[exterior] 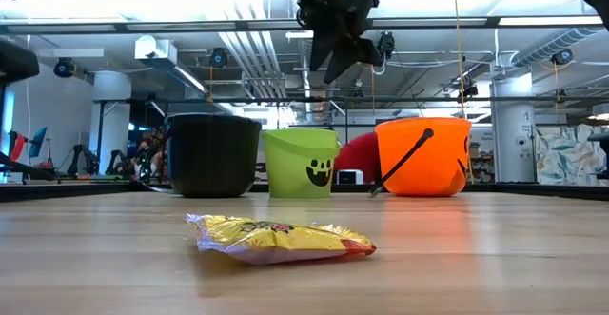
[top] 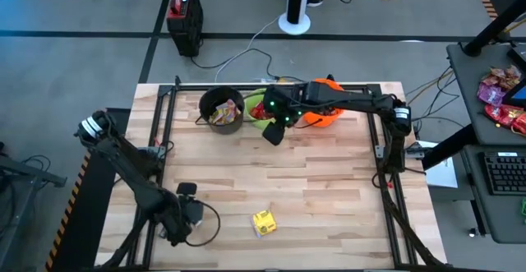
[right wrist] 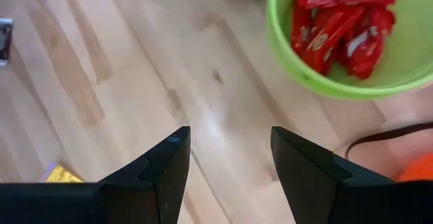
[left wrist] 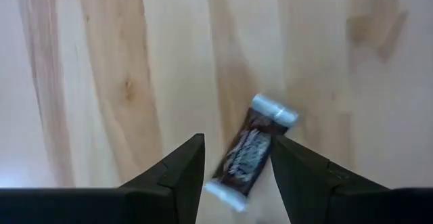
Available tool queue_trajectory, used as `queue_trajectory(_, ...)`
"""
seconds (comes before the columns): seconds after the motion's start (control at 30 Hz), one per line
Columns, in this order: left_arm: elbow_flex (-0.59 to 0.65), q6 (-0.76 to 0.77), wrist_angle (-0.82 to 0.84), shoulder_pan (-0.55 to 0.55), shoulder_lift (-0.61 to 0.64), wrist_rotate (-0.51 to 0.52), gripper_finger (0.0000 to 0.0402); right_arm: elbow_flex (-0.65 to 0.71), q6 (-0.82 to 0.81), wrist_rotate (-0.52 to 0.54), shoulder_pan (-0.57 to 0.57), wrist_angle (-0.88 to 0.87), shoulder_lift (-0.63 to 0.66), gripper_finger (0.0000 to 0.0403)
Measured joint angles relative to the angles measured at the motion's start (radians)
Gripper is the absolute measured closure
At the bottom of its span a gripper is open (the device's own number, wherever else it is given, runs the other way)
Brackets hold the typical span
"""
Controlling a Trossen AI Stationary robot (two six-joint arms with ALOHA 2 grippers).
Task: Sort candy by brand, put in halloween buckets
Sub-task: Put the brown chocolate bar into the orange bucket
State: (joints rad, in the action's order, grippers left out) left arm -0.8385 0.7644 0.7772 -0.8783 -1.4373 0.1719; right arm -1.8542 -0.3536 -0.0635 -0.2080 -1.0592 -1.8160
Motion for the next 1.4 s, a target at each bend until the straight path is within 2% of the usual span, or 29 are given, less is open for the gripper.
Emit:
queue_trajectory(0.23, 0.101, -0.074, -0.14, 0.0, 0.033, -0.041, 0.0249, 0.0, -0.06, 0.001, 0.038, -0.008, 0.013, 0.0204)
queue_trajectory(0.6, 0.196, -0.147, -0.232, -0.006, 0.031, -0.11, 0.0249, 0.0, -0.132, 0.011, 0.068, -0.01, 0.03, 0.0204)
queue_trajectory(0.9, 0.234, -0.139, -0.291, -0.006, -0.009, -0.106, 0.0254, 0.0, -0.152, 0.013, 0.081, -0.01, 0.03, 0.0204)
queue_trajectory(1.03, 0.213, -0.136, -0.274, -0.006, -0.05, -0.092, 0.0287, 0.0, -0.155, 0.013, 0.082, -0.009, 0.03, 0.0204)
queue_trajectory(1.27, 0.176, -0.117, -0.256, -0.006, -0.055, -0.04, 0.0384, 0.0, -0.155, 0.014, 0.086, -0.009, 0.031, 0.0204)
queue_trajectory(1.4, 0.161, -0.11, -0.271, -0.005, -0.051, -0.032, 0.0386, 0.0, -0.154, 0.014, 0.088, -0.011, 0.031, 0.0204)
